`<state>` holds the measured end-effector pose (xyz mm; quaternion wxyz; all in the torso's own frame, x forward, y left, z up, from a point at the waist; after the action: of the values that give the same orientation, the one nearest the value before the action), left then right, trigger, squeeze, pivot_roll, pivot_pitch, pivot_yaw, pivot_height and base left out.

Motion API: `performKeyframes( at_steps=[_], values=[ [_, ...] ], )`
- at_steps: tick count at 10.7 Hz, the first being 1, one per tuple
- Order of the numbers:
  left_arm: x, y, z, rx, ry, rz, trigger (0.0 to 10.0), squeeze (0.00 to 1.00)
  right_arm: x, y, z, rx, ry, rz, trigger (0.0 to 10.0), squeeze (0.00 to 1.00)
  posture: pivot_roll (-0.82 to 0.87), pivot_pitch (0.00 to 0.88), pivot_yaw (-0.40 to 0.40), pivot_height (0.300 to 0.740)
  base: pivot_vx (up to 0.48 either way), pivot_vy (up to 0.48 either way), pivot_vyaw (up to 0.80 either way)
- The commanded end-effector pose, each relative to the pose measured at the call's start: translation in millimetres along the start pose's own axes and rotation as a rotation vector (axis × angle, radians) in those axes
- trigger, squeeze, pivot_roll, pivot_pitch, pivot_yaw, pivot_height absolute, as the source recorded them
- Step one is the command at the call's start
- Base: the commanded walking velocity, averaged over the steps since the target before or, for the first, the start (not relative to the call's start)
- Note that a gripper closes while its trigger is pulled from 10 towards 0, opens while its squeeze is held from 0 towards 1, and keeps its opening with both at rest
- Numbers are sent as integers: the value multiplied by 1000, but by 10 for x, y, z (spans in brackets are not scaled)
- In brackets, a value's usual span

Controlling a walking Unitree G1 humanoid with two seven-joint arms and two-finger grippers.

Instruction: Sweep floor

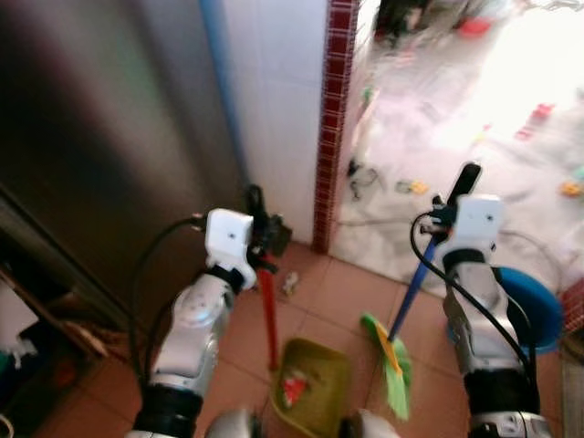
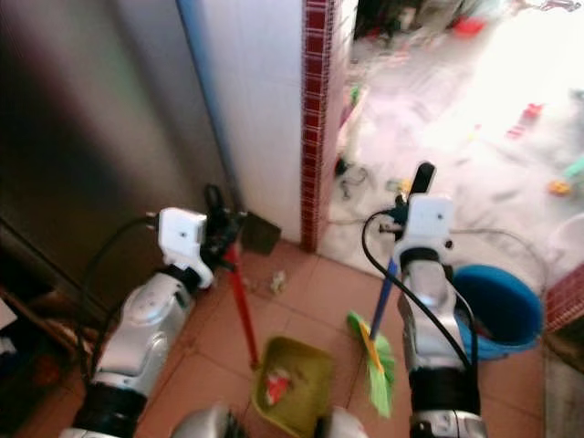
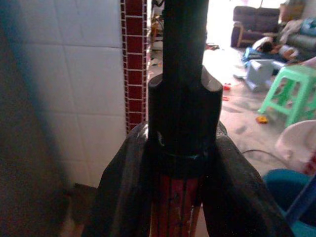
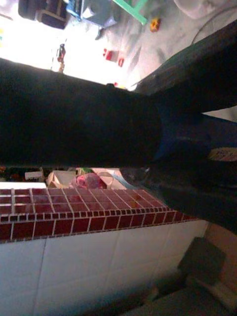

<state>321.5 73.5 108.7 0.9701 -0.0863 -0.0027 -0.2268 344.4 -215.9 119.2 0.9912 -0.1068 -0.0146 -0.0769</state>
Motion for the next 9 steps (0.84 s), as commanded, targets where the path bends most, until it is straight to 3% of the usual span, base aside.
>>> performKeyframes(
  at_steps=[1, 4, 6, 9],
  values=[
    [9, 46, 163, 16, -56, 6, 10000, 0, 28, 60, 88, -16, -34, 18, 10000, 0, -85, 0, 33, 740, 0, 0, 0],
    [20, 55, 248, 10, -79, -2, 10000, 0, 47, 54, 107, -6, -33, 12, 10000, 0, -92, 0, 41, 740, 0, 0, 0],
    [-37, 108, 281, -6, -88, 15, 10000, 0, -13, -4, 42, -15, -9, 0, 10000, 0, -90, 0, 42, 740, 0, 0, -800],
    [-27, 107, 224, -47, -67, 25, 10000, 0, -13, 45, 9, -11, 4, 5, 10000, 0, -85, 0, 34, 740, 0, 0, -800]
  ],
)
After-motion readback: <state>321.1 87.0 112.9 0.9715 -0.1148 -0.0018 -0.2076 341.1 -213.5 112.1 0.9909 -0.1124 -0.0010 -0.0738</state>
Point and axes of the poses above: a point about 5 cm out from each wrist's last joint towards the gripper, its own x axis pointing out of the wrist towards the gripper, its own z axis along the axis of the wrist's last joint, y = z × x, the point moved 4 cm from there along x, pointing out of the wrist towards the gripper, and after that the axes turned 6 degrees about -x, right-handed, at the moved point
